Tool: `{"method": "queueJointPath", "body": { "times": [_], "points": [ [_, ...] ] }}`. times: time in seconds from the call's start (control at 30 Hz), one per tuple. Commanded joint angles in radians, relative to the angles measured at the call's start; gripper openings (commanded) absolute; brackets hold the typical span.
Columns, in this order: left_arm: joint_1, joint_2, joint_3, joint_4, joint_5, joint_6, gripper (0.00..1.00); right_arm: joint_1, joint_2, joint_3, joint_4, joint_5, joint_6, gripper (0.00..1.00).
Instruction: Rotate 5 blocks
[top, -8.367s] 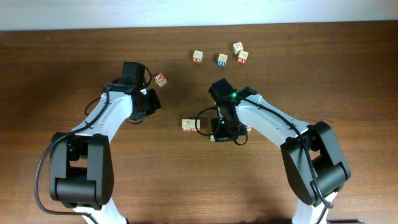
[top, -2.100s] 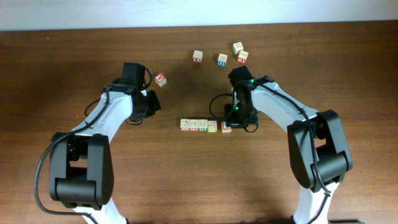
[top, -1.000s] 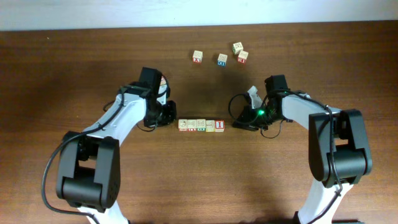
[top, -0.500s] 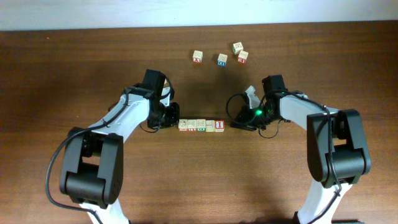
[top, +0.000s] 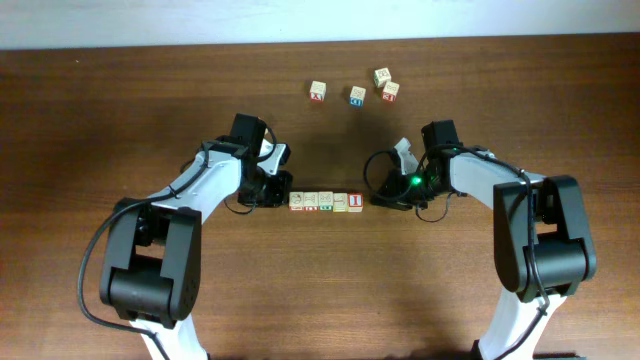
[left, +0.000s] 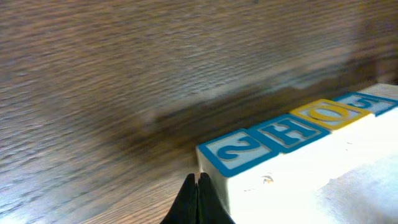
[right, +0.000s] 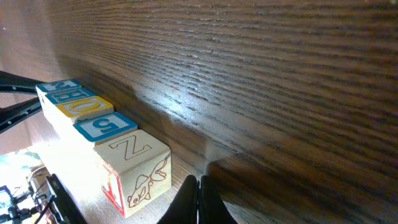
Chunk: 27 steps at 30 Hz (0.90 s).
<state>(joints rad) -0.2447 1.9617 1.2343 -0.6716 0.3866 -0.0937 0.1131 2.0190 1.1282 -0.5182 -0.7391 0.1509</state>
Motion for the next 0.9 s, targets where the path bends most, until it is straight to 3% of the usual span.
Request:
{"method": "queueJointPath", "body": {
  "times": [0.0, 0.23, 0.87],
  "points": [
    [0.004, 0.008, -0.005, -0.001, 0.066, -0.008, 0.00, 0.007, -0.018, -0.006, 0.002, -0.009, -0.004, 0.04],
    [0.027, 0.008, -0.005, 0.001, 0.064, -0.100, 0.00, 0.007, -0.018, -0.006, 0.002, -0.009, -0.004, 0.04],
    [0.007, 0.008, -0.005, 0.002, 0.122, -0.100, 0.00, 0.007, -0.018, -0.006, -0.005, -0.044, -0.015, 0.04]
  ]
}}
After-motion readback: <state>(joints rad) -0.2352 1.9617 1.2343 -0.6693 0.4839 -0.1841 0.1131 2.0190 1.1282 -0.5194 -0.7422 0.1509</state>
